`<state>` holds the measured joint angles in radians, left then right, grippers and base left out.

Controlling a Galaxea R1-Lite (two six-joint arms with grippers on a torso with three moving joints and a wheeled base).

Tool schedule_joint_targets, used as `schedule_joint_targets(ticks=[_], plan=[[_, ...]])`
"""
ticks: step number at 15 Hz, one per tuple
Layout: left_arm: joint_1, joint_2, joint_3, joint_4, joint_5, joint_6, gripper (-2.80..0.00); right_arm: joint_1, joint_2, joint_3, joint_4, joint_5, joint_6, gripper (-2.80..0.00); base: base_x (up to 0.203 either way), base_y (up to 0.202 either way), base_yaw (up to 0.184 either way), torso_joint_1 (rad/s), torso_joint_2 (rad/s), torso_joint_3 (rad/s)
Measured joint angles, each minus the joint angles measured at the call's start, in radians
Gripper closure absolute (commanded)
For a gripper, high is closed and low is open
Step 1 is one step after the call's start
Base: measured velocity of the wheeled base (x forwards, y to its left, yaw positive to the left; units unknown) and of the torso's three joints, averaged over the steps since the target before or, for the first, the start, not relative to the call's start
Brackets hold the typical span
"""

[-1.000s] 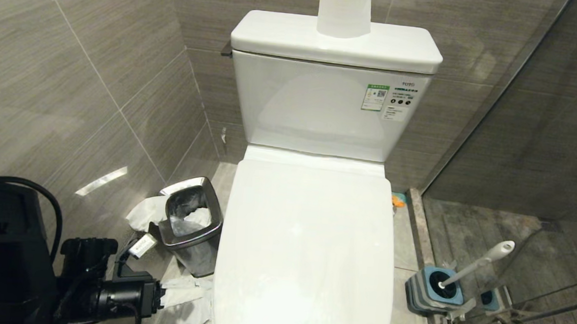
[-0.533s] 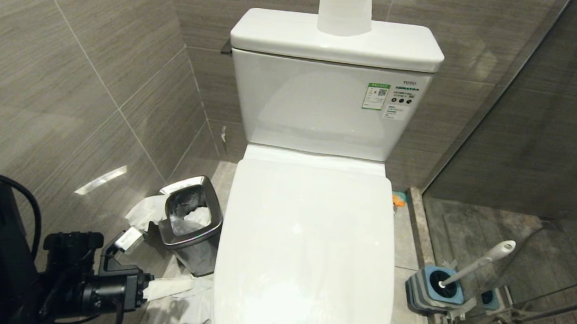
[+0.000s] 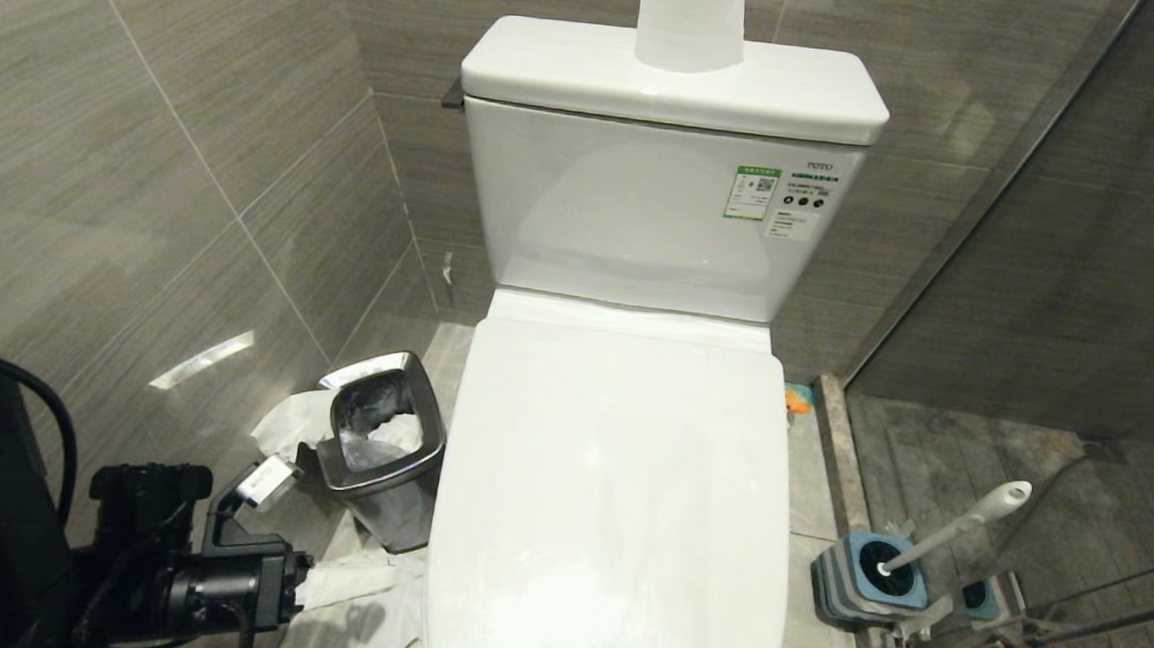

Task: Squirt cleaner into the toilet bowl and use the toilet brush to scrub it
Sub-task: Use the left hand to lift the toilet lid slightly

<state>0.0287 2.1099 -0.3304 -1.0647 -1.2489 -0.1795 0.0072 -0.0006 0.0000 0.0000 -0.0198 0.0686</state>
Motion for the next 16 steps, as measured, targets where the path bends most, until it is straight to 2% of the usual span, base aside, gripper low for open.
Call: schedule_joint_targets(ticks=[2, 5, 16], plan=[[-0.033, 0.02, 0.001, -0.009, 0.072, 0.049, -2.8, 0.0, 0.0, 0.0, 0.0, 0.0, 0.0, 0.0, 0.0, 0.0, 0.0, 0.0, 0.0, 0.0], [-0.058, 0.031, 0.018, -0.011, 0.093, 0.058, -2.8, 0.0, 0.0, 0.0, 0.0, 0.0, 0.0, 0.0, 0.0, 0.0, 0.0, 0.0, 0.0, 0.0], [-0.067, 0.005, 0.053, -0.012, 0.081, 0.055, -2.8, 0.0, 0.0, 0.0, 0.0, 0.0, 0.0, 0.0, 0.0, 0.0, 0.0, 0.0, 0.0, 0.0]])
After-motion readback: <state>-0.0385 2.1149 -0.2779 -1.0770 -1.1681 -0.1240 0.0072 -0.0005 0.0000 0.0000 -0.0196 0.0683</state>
